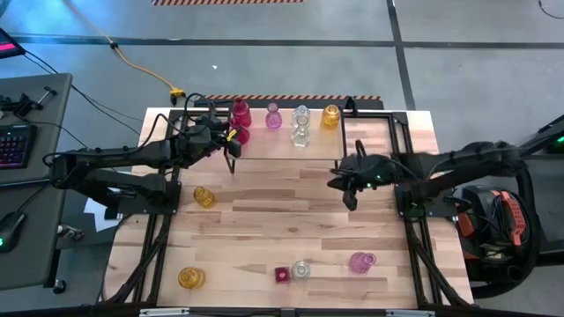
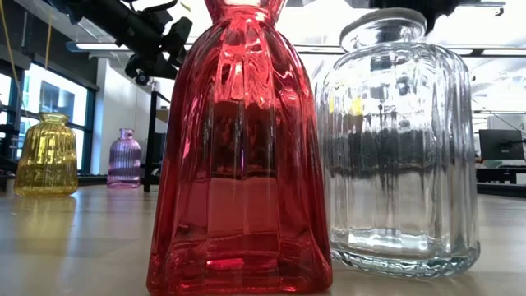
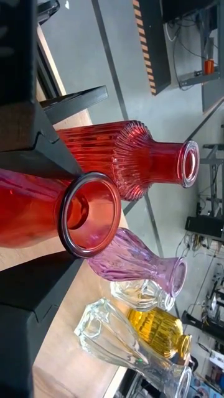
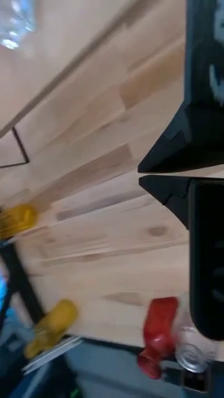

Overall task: Sort vases onto shelf
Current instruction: Put the right red vase on the shelf aligned with the other red vase, then put the left pink vase on the shelf aligned with the other pink vase

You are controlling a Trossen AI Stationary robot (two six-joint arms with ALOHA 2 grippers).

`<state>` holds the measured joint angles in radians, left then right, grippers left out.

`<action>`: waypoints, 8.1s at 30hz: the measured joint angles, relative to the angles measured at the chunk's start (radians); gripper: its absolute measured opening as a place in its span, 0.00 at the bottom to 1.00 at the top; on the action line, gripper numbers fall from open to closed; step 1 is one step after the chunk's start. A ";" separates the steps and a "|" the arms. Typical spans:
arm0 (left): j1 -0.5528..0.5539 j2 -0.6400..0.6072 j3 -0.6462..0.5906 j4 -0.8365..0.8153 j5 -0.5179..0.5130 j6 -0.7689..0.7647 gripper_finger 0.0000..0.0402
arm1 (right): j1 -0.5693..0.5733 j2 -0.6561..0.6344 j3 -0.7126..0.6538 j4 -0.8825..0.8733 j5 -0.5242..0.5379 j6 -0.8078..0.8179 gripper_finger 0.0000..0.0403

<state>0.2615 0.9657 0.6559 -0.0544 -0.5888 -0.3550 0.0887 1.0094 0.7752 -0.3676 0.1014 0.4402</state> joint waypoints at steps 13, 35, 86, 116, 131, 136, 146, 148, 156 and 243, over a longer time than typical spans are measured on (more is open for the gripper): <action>0.000 0.000 0.000 0.000 -0.001 0.026 0.46 | 0.004 -0.101 -0.513 0.642 0.029 0.013 0.00; 0.000 0.000 0.000 0.047 -0.002 0.044 0.46 | 0.004 -0.101 -0.642 0.633 0.044 0.185 0.00; 0.000 0.000 0.000 -0.003 0.027 0.069 0.46 | 0.004 -0.101 -0.642 0.630 0.043 0.181 0.00; 0.038 0.002 0.000 -0.012 0.144 0.052 0.62 | 0.003 -0.100 -0.642 0.630 0.041 0.181 0.00; 0.038 -0.089 0.000 -0.060 0.139 0.097 0.62 | 0.003 -0.101 -0.642 0.630 0.041 0.181 0.00; 0.038 -0.136 0.000 -0.109 0.165 0.097 0.62 | 0.003 -0.100 -0.642 0.630 0.041 0.181 0.00; 0.038 -0.308 0.016 -0.273 0.241 0.077 0.62 | 0.003 -0.100 -0.642 0.630 0.041 0.181 0.00; 0.038 -0.323 0.059 -0.368 0.241 0.077 0.62 | 0.003 -0.100 -0.642 0.630 0.041 0.181 0.00; 0.040 -0.312 0.296 -0.744 0.173 0.161 0.62 | 0.003 -0.100 -0.642 0.630 0.042 0.181 0.00; 0.620 0.360 0.401 -1.042 0.544 0.506 0.62 | 0.004 -0.100 -0.642 0.630 0.042 0.181 0.00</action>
<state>0.8811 1.3257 1.0573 -1.0963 -0.0448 0.1510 0.0924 0.9092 0.1329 0.2626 0.1432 0.6210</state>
